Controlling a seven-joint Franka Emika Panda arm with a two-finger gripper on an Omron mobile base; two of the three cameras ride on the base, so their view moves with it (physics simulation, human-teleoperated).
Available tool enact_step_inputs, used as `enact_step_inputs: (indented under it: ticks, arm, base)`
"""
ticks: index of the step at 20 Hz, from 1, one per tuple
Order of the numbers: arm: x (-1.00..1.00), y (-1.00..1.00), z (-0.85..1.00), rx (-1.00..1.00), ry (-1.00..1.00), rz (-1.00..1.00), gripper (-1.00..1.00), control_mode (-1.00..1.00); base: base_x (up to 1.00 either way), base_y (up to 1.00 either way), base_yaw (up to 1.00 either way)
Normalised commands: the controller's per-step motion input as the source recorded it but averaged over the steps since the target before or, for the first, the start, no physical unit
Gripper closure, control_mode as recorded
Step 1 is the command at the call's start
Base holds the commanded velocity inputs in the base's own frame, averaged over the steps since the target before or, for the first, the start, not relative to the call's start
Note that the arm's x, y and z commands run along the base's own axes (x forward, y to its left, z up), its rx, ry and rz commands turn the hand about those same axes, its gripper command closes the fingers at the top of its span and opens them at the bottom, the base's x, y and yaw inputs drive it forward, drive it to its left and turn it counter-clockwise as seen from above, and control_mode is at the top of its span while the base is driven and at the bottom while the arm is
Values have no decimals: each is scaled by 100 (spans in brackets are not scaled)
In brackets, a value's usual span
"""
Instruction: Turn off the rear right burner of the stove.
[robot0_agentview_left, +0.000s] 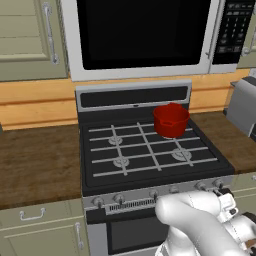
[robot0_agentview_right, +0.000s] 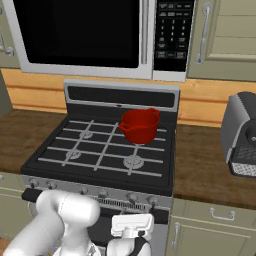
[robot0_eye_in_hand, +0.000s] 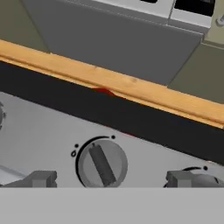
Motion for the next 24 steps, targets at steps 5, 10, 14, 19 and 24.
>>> enact_step_inputs:
  ticks: [5,10,14,19,24]
  arm:
    - [56,0,8,0,13,0,-100,-100]
    - [29,0,7,0,7,0,-100,-100]
    - [7,7,16,-1,1,0,-100,-100]
    - [0,12,14,-2,-2,0,-100,-100]
    - [0,0,13,0,-1,1,-100,-100]
  base:
    - [0,0,0]
    - [0,0,0]
    - [0,0,0]
    - [0,0,0]
    - [0,0,0]
